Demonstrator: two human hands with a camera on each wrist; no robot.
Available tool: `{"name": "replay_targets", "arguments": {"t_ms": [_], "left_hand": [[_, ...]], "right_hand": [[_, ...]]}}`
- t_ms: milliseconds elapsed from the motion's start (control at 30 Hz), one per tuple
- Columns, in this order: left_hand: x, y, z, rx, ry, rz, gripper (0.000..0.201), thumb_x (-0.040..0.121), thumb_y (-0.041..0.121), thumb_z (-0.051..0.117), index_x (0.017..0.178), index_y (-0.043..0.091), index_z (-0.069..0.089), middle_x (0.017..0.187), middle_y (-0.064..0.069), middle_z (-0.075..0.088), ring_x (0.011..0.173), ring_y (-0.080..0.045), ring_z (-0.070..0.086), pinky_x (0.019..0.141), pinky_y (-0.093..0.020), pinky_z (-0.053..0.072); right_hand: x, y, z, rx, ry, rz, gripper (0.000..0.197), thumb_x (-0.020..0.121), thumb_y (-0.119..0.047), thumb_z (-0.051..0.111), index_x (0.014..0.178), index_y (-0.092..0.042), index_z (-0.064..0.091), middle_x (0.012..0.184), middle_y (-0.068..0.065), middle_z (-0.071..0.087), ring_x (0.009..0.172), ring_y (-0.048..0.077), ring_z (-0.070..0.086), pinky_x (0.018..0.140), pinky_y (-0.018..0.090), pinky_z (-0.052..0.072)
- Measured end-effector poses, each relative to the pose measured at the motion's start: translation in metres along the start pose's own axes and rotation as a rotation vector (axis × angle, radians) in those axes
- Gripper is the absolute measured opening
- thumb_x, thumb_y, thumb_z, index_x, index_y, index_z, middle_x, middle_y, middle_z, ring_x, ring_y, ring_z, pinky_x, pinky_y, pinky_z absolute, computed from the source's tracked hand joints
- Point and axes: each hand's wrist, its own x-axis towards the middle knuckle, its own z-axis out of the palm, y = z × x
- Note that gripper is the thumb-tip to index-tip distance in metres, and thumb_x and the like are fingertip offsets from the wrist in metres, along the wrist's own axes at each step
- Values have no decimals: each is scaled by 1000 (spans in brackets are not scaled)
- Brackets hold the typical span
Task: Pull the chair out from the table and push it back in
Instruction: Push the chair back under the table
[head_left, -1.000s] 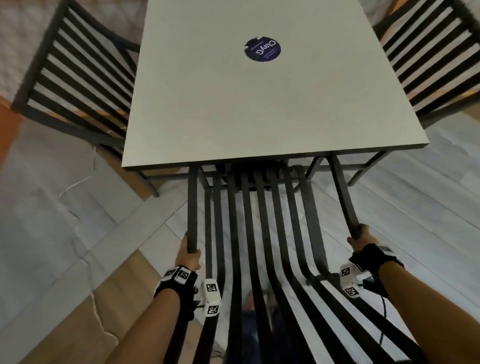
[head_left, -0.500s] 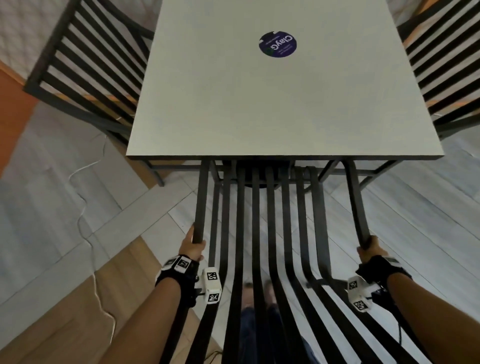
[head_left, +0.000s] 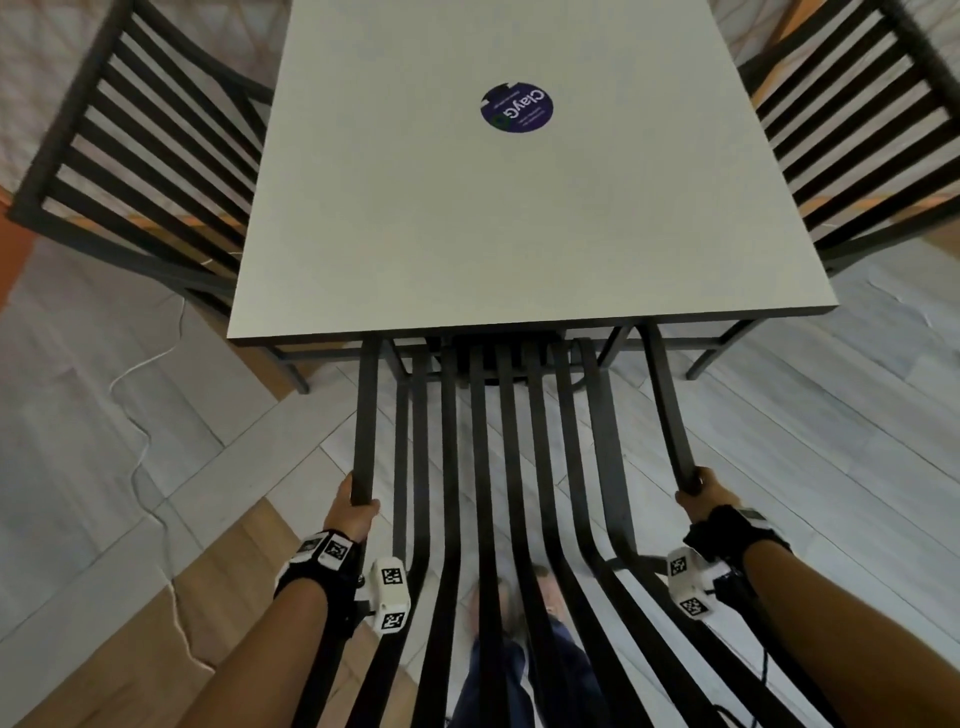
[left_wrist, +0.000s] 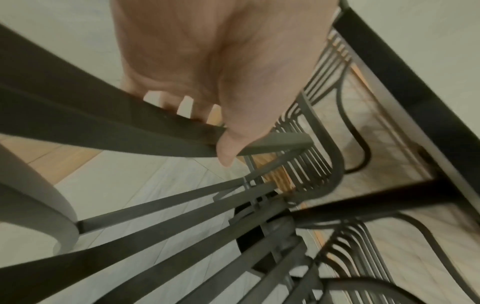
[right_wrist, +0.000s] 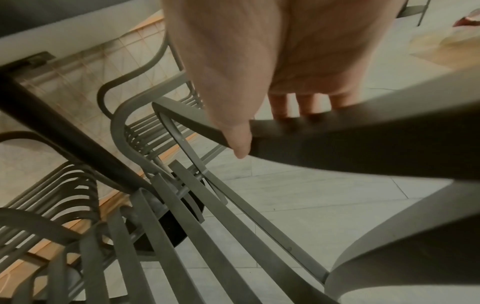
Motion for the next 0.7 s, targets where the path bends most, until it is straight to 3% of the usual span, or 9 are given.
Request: {"name": "replay_targets", "arguments": {"t_ms": [67,133,200,300,367,467,533,633,700], "left_hand": [[-6,8,1,130,43,-8,65,88,19,60,146,14,31,138,-22,51,121,-42,50,104,-45,40],[-18,19,2,241,90,-12,63,85,25,60,142,12,36,138,-22,48,122,-42,46,105,-46,38],[-31,33,5,268,97,9,60,85,23,59,141,13,40,140,-23,43,125,-42,41,106,-45,35],[-50,50,16,242,52,76,59,86,21,60,142,14,40,146,-21,38,132,-41,36,110,-48,34],[-61,63,24,244,15,131,60,84,23,61,140,15,41,145,-19,42,131,-39,39,110,-48,36],[-85,88,38,213,-27,194,56,84,22,63,137,15,45,141,-17,47,128,-37,45,109,-46,38],[-102,106,47,221,-41,263,52,85,21,64,134,15,48,137,-14,51,124,-34,49,106,-41,41],[-125,135,64,207,-71,375,38,86,18,63,123,16,55,130,-13,54,113,-28,55,87,-29,45],[-140,156,77,160,-97,439,27,87,16,62,114,18,58,128,-11,55,107,-23,55,81,-26,44]], "right_hand": [[-8,0,-8,-1,-5,-18,47,93,-26,55,136,-14,41,79,10,55,72,29,53,63,32,41],[-16,-1,-16,-11,18,-46,44,92,-26,57,132,-10,47,97,17,61,85,33,59,73,35,48],[-25,0,-25,-2,27,-58,42,92,-28,58,129,-10,50,111,20,63,86,30,57,75,33,46],[-35,1,-39,37,6,-50,39,90,-30,60,125,-12,54,119,19,62,89,30,57,79,33,46],[-40,3,-48,78,16,-45,39,90,-31,61,124,-14,55,123,18,61,99,32,59,89,37,49],[-46,10,-67,110,24,-49,38,90,-30,62,125,-15,55,126,17,60,108,32,59,95,37,46],[-49,15,-85,125,26,-41,40,89,-32,63,125,-16,54,127,16,60,112,32,58,95,36,46],[-45,24,-126,162,61,-51,42,88,-32,64,125,-15,55,125,15,62,112,31,58,93,33,46],[-39,33,-157,192,92,-66,42,87,-33,64,125,-15,56,124,15,62,112,32,58,93,34,46]]}}
